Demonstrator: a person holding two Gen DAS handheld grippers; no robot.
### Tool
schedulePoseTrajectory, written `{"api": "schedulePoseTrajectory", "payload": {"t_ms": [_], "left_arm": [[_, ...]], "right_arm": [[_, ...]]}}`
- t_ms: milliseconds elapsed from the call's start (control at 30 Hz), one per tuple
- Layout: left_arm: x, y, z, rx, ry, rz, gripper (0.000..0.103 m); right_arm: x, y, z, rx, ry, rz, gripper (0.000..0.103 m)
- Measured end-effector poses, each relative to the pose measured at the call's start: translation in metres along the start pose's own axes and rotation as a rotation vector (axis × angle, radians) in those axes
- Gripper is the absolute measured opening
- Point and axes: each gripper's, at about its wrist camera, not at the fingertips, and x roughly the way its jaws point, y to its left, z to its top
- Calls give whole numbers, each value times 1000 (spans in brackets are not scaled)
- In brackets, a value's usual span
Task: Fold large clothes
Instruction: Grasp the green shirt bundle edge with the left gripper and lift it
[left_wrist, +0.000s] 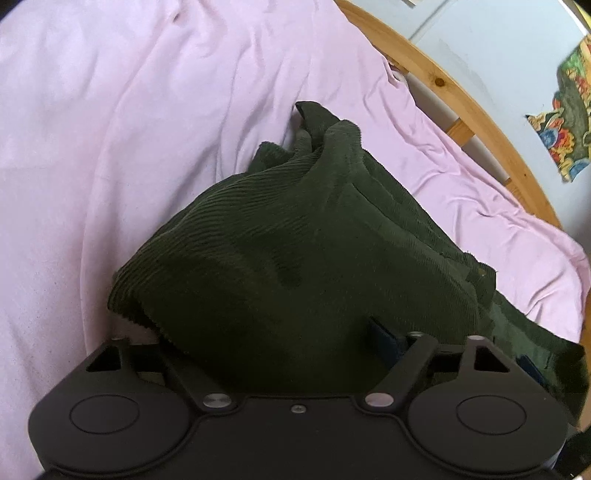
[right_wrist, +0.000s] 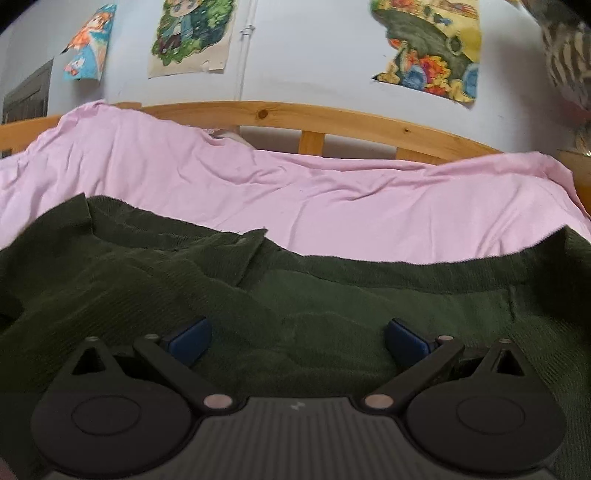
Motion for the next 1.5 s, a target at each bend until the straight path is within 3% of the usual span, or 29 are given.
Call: {"api": "schedulePoseTrajectory", "payload": {"t_ms": [167, 267, 400, 600, 700, 833, 933, 1033, 1133, 1300, 1500], "left_arm": [[-17, -15, -3, 59, -105, 63, 16], [-33, -32, -2, 144, -185, 28, 11], [-54, -77, -5, 334, -266, -65, 10], [-75, -148, -17, 619, -298, -231, 10], [-77, -178, -42, 829, -285, -300, 10], [-75, -197, -88, 1117, -261, -347, 10], [-72, -196, -108, 1182, -228, -370, 10], [-67, -191, -109, 1151, -204, -359, 10], [-69, -184, -106, 1122, -185, -366, 10], [-70, -187, -110, 1180, -198, -349, 10], [-73, -192, -120, 1295, -232, -332, 10]], "right_arm": [[-19, -17, -6, 35, 24, -27, 103], [-33, -29, -4, 50, 18, -38, 103], [-49, -44, 7, 63, -33, -47, 103], [-78, -86, 30, 138, -162, -83, 103], [-89, -126, 34, 279, -217, 20, 103], [-87, -176, 23, 567, -262, 392, 103], [-71, -191, 16, 713, -215, 629, 103], [-51, -191, 12, 763, -117, 771, 103], [-28, -186, 3, 865, -25, 848, 103], [11, -167, -17, 1058, 113, 971, 103], [24, -155, -11, 1107, 14, 1007, 103]]}}
